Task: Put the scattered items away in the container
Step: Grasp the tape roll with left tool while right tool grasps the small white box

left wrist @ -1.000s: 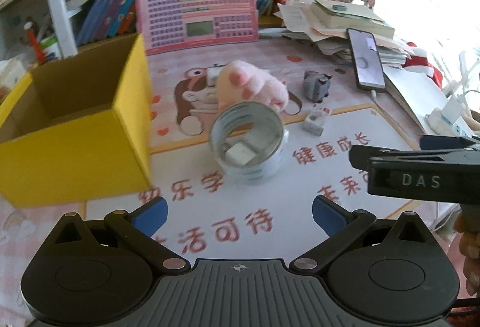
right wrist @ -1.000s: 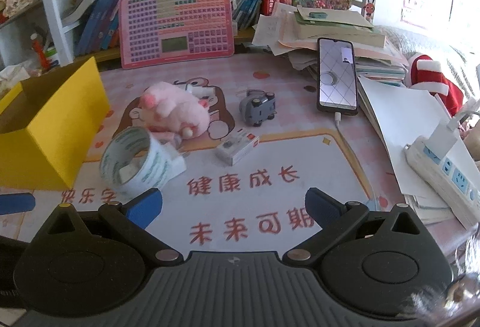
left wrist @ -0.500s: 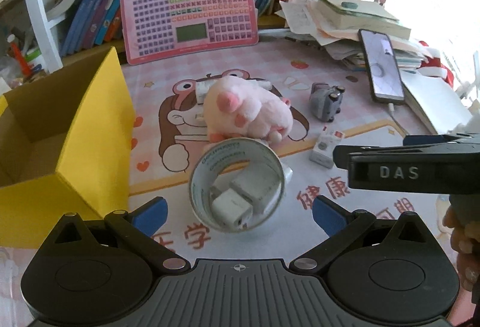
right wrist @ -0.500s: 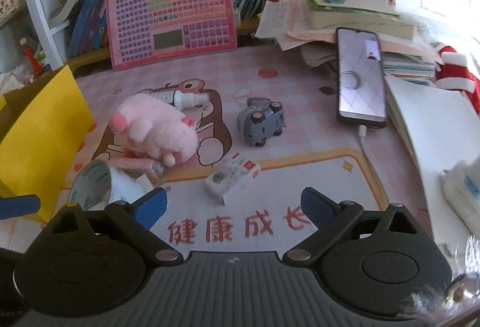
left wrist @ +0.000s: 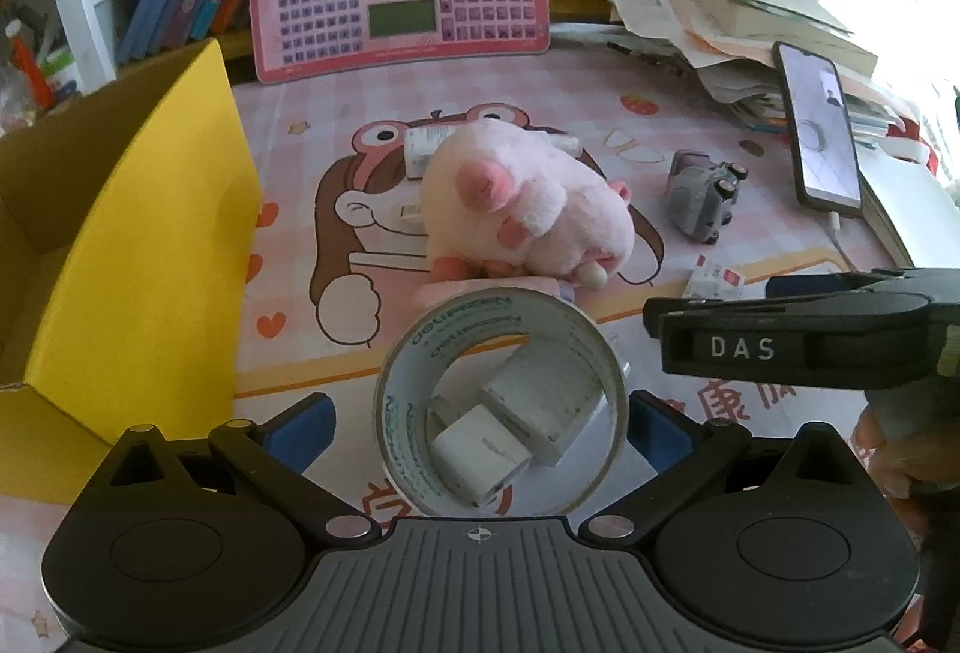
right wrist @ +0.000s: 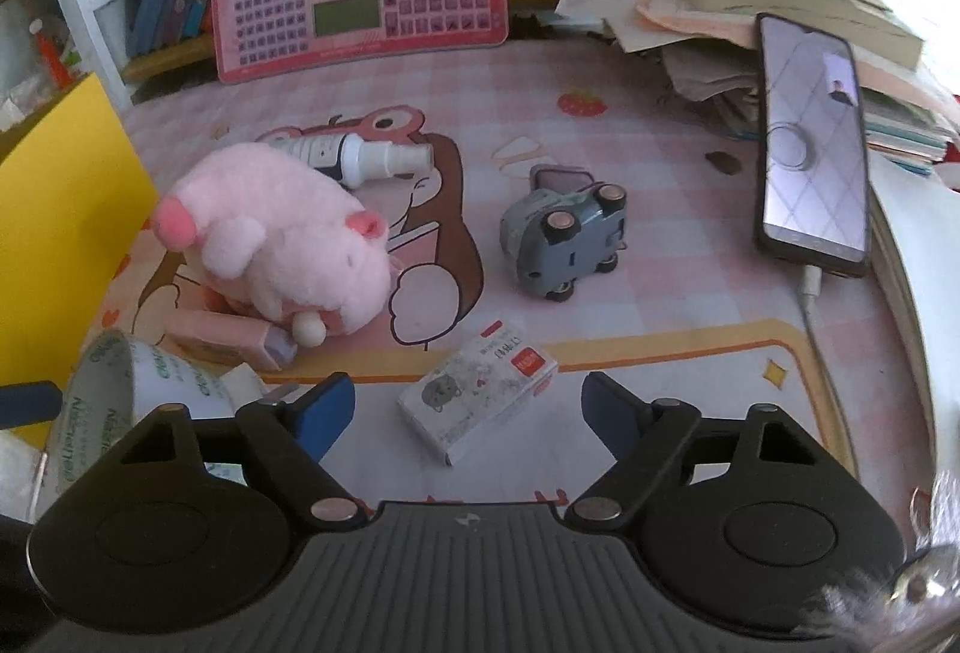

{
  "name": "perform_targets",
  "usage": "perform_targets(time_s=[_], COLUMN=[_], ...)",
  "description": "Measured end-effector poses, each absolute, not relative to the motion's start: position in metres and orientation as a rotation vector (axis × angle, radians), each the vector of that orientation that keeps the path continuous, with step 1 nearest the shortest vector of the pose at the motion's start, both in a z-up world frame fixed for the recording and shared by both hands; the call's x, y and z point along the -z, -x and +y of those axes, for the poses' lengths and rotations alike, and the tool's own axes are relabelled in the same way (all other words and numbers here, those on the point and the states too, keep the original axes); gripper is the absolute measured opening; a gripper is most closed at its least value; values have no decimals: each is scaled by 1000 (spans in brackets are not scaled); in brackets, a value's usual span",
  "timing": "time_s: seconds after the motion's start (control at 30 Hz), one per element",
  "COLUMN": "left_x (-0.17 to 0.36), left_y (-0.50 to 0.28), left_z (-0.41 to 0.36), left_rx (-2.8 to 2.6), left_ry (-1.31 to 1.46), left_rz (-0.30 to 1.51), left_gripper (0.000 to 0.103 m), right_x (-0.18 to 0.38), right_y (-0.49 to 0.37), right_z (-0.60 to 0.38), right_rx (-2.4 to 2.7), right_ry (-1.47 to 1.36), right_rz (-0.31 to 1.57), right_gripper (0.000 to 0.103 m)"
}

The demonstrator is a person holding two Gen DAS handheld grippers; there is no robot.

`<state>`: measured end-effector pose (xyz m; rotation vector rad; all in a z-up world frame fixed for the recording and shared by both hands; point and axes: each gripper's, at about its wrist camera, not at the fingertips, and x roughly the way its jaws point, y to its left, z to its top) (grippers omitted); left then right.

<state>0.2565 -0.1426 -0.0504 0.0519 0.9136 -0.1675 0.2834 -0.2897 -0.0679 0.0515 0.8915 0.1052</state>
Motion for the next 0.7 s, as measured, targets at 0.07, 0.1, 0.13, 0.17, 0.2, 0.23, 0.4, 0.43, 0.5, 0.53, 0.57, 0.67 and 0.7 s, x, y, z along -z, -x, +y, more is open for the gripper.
perform_targets(time_s=[0.07,0.1,0.13,0.17,0.2,0.23,0.4,0.43,0.5,0.53,0.57,0.67,0.7], left_x=[52,53,54,55,57,58,59,59,58,57,57,53,50], left_y=[-259,-260,-261,-263,-264,-264,-265,-265,-264,-264,-263,-260,-258], left_z=[-143,-143,-143,-143,-143,-143,-142,-142,-142,-142,-141,-139,-139], left_rx=[172,174,176,178,179,179,196,202,211,210,208,203,203], left_ry=[-42,-39,-35,-31,-25,-19,5,8,16,16,16,19,19], left_rz=[923,928,932,937,942,948,957,958,958,960,961,948,938], left_gripper=[102,102,102,102,102,101,95,91,88,88,88,88,88], right_x=[71,72,73,72,72,72,71,71,70,70,70,68,67], right_y=[-286,-287,-287,-287,-287,-287,-287,-287,-285,-284,-283,-279,-277], right_z=[-289,-290,-290,-290,-290,-290,-291,-291,-292,-292,-293,-292,-292], right_rx=[-109,-110,-111,-114,-116,-115,-108,-111,-117,-119,-123,-133,-136], right_ry=[-50,-52,-52,-49,-45,-39,-7,-7,-16,-21,-28,-45,-48], right_rz=[901,907,908,906,905,902,885,882,878,879,880,878,874], right_gripper=[79,77,77,76,75,73,52,49,39,38,37,35,35])
